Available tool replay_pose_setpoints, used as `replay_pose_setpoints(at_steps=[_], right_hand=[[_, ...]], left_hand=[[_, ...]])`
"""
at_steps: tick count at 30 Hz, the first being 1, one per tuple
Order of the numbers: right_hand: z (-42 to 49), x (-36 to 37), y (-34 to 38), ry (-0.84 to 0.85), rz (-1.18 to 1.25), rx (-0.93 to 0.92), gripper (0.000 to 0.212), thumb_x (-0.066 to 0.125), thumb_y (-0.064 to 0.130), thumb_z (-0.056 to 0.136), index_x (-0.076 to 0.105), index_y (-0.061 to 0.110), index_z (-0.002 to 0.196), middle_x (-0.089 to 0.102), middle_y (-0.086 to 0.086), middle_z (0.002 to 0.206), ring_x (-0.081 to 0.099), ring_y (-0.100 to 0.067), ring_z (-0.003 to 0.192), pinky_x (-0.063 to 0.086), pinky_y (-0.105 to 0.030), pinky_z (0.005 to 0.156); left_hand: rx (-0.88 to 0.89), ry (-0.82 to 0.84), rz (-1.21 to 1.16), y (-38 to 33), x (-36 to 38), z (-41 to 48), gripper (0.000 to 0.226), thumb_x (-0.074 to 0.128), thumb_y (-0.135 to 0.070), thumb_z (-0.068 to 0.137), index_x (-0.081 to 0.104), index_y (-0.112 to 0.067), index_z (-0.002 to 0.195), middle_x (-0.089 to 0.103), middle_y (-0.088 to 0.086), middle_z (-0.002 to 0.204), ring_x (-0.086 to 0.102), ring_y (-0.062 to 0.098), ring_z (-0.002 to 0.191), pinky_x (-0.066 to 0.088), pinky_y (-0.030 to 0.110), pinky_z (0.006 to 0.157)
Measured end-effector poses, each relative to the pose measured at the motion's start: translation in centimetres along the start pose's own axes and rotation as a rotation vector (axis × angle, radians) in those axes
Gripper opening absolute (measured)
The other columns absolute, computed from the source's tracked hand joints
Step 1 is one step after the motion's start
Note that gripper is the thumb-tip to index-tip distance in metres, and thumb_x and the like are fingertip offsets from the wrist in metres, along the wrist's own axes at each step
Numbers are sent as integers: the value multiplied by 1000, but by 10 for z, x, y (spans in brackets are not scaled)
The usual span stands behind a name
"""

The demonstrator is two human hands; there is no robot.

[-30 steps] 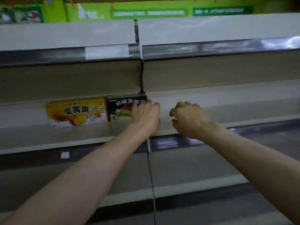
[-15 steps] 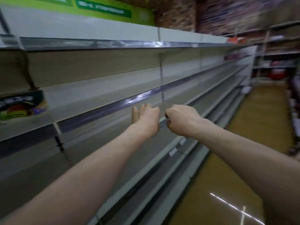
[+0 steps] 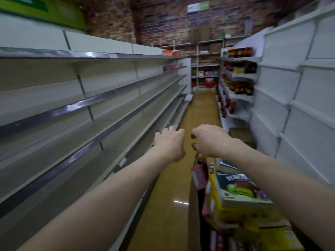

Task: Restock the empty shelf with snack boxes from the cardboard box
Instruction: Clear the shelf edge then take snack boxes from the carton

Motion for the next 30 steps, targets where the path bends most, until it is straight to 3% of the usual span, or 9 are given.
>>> replay_pose_setpoints(at_steps=[6, 12, 17, 24, 30], right_hand=[[-17, 8, -121, 46, -9, 152, 30, 54, 37, 92, 60, 18, 115, 63, -5, 113, 59, -28, 101, 53, -40, 82], [-31, 34, -199, 108, 40, 260, 29, 57, 36, 91, 62, 21, 114, 65, -3, 110, 61, -24, 96, 54, -39, 82], [-42, 68, -236, 193, 102, 373, 33, 56, 36, 91, 60, 19, 119, 62, -5, 116, 59, -25, 102, 52, -39, 85], [-37, 121, -266, 300, 177, 514, 32, 57, 44, 89, 58, 18, 108, 63, -3, 104, 59, -23, 92, 50, -33, 73], [-34, 161, -284, 410, 190, 671, 55, 53, 58, 88, 46, 16, 122, 60, -4, 110, 57, -24, 102, 48, -35, 83]], left_hand=[[81, 51, -100, -84, 21, 42, 53, 61, -36, 89, 41, -20, 135, 47, 9, 126, 47, 28, 117, 44, 40, 90], [85, 152, -160, -129, 54, 70, 65, 65, -34, 87, 36, -20, 143, 45, 10, 135, 46, 28, 122, 46, 42, 97], [78, 238, -229, -146, 83, 89, 70, 64, -41, 87, 33, -19, 145, 44, 11, 135, 50, 28, 117, 49, 43, 95], [-36, 304, -346, -142, 133, 119, 74, 63, -45, 87, 28, -18, 147, 44, 14, 138, 49, 30, 119, 48, 44, 96], [-116, 347, -395, -130, 171, 137, 79, 56, -55, 88, 19, -23, 150, 43, 15, 138, 49, 32, 121, 47, 44, 94]])
Point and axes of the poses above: each hand's wrist, its own z-axis towards the middle knuckle, its own x-axis out of the palm, y = z × x, the point moved 9 cm from there along z, towards the middle knuckle
